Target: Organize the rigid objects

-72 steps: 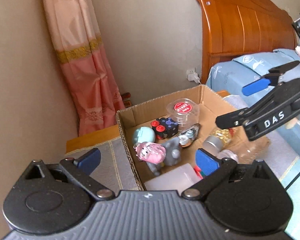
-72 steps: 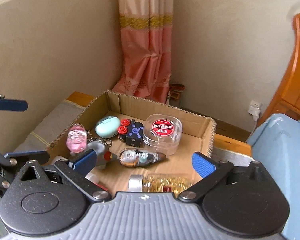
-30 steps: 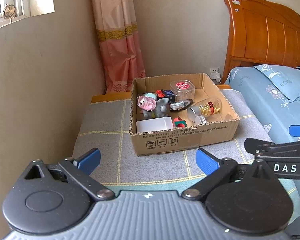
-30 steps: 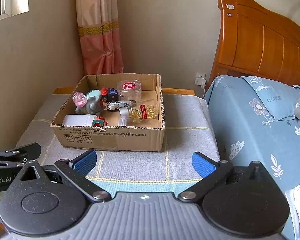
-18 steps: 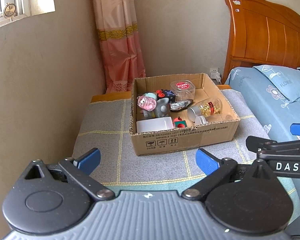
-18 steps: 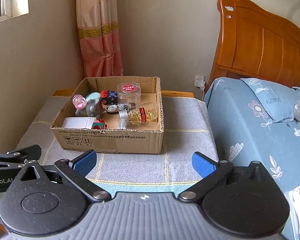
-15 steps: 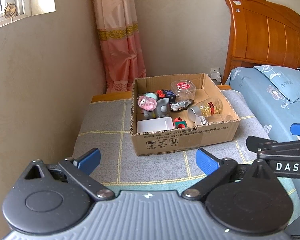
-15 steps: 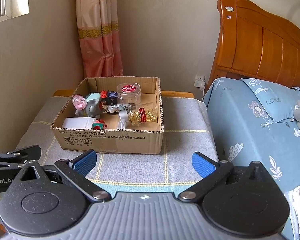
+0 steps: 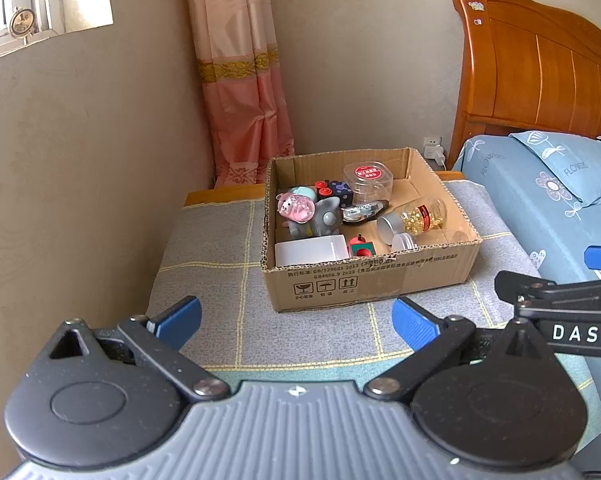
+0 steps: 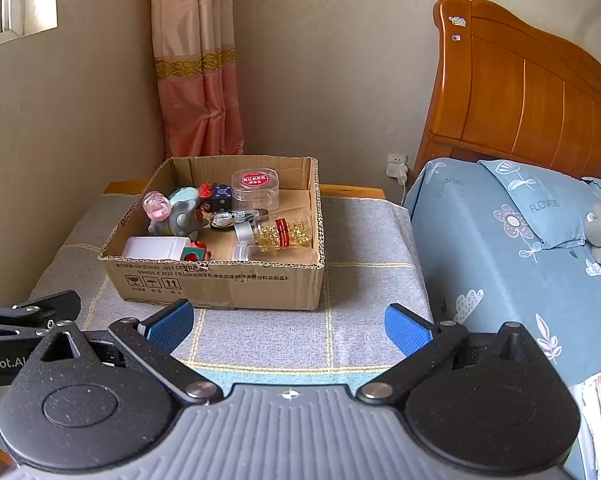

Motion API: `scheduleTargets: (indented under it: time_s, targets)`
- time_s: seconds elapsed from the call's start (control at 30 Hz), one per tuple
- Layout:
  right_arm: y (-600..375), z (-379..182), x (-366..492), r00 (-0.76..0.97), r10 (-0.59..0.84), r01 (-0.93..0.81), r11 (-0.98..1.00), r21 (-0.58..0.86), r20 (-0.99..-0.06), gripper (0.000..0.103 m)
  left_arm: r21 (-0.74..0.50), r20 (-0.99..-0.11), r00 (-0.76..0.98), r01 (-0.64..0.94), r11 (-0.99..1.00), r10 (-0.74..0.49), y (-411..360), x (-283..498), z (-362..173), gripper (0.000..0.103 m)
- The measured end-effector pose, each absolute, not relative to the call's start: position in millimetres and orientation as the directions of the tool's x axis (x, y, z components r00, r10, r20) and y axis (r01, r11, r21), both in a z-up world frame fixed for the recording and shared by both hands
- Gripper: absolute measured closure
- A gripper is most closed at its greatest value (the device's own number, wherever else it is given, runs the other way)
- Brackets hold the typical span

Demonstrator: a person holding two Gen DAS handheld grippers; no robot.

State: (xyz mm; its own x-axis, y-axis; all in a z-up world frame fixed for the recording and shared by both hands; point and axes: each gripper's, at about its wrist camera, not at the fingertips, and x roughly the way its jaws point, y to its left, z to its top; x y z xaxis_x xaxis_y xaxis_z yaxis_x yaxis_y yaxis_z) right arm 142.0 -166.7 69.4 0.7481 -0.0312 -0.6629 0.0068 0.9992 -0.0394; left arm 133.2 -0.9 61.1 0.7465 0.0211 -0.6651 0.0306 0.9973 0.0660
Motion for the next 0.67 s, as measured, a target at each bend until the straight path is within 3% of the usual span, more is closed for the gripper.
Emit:
scheduleTargets:
  time_s: [0.67]
  targets:
    - [-168.1,69.2,141.3,0.751,-0.035,0.010,0.999,-0.041,-0.659,0.000,0.059,-0.668,0.744,0.035,0.998,0.013,-1.8,129.9,61.6,0.002]
